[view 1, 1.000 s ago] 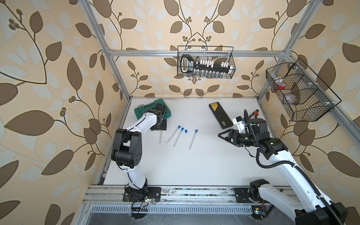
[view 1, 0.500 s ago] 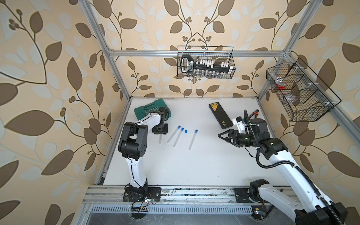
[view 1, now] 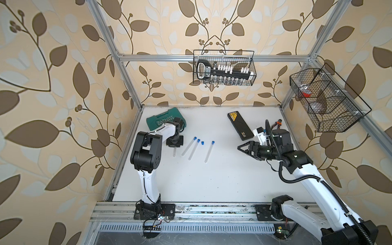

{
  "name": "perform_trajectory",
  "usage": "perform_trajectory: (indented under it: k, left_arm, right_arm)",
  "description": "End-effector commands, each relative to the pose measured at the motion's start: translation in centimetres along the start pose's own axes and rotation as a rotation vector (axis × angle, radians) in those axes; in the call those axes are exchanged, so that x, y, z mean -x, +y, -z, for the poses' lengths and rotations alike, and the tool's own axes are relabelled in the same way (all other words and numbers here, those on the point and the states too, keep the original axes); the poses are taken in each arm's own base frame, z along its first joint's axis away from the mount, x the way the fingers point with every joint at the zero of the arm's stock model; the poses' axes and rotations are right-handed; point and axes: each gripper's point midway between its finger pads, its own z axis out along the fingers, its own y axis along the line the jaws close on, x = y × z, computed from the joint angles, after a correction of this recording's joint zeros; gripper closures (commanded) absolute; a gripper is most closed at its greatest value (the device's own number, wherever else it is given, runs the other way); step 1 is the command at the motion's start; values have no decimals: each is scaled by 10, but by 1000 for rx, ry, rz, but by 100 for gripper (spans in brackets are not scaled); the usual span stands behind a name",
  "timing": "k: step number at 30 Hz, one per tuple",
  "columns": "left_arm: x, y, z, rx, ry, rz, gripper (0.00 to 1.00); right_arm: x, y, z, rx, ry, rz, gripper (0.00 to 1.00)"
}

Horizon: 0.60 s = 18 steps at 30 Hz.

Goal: Insert stoppers into test tubes
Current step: Pick up the test tube at the center of the board.

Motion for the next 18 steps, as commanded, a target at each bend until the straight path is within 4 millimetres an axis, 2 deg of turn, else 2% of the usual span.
perform_trajectory:
  k: [1, 13, 18]
  left_arm:
    - [-3, 3, -4, 11, 25, 8, 80]
    - [7, 8, 12, 25, -37, -16, 91]
    - [12, 8, 23, 19, -85, -30, 93]
  right_arm:
    - [-4, -3, -3, 5, 15, -2, 24]
    - [-6, -6, -5, 2, 27, -16, 24]
    - [-7, -7, -5, 0, 28, -21, 24]
